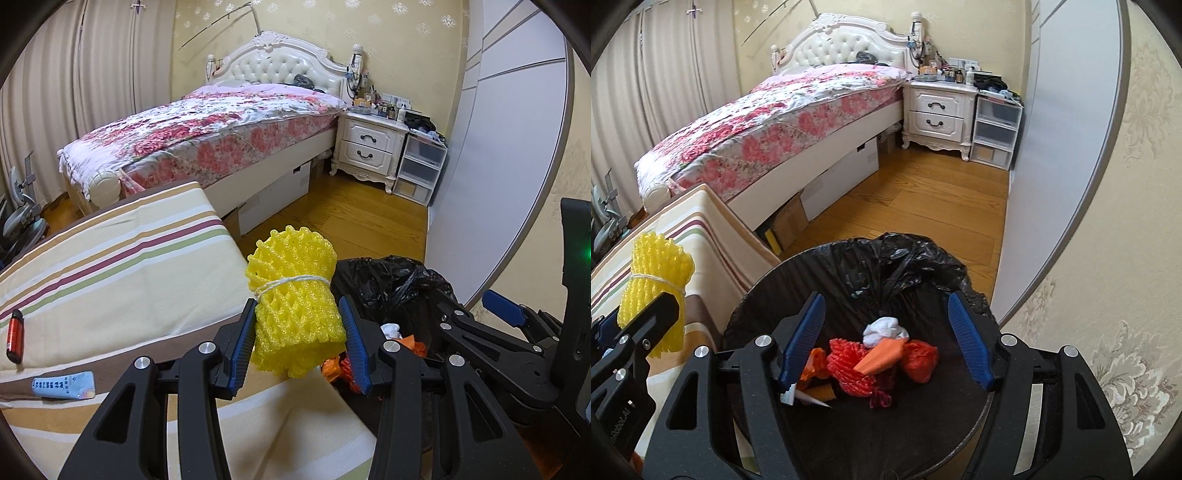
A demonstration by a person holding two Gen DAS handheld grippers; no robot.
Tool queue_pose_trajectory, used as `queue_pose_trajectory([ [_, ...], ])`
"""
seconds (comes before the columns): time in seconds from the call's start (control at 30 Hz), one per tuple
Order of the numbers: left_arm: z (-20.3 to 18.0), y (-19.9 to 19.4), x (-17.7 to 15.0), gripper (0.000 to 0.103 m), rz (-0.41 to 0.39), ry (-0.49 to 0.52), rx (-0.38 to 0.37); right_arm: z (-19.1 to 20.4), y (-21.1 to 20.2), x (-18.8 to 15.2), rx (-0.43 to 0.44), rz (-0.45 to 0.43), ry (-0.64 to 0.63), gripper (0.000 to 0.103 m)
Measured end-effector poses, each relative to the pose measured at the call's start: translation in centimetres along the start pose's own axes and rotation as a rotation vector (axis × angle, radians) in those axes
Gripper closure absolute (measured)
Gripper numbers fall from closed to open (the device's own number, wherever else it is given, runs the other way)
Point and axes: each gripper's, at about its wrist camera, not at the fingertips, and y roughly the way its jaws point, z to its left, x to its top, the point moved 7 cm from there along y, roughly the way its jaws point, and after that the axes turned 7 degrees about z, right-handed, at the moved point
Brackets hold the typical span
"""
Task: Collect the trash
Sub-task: 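Carry the orange cloth and yellow foam net to the bin and release the cloth, then open the left gripper over the bin, dropping the yellow foam net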
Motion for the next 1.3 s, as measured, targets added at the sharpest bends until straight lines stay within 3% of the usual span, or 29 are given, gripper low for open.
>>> queue_pose_trajectory([
  [0.27,-1.7,1.7,0.3,0.058,0.027,0.033,0.001,-2.3,-0.3,0.7,-0.032,-0.029,0.061,0.035],
  [0.53,-1.9,2.4,0.5,0.033,0.036,0.026,0.018,-2.9,-0.6,1.0,-0.040,-0.040,0.078,0.035],
  [0.8,-1.0,1.5,0.7,0.030,0.025,0.002,0.033,-2.6,-0.9,1.0,-0.037,-0.037,0.066,0.035],
  [1.03,2.0,-0.9,0.4,0.029,-0.001,-0.040,0.077,-0.3,-1.8,0.7,-0.001,-0.041,0.019,0.035],
  [1.3,8.9,-3.9,-1.8,0.029,-0.004,-0.145,0.182,6.4,-3.3,-0.5,0.114,-0.029,-0.110,0.035],
])
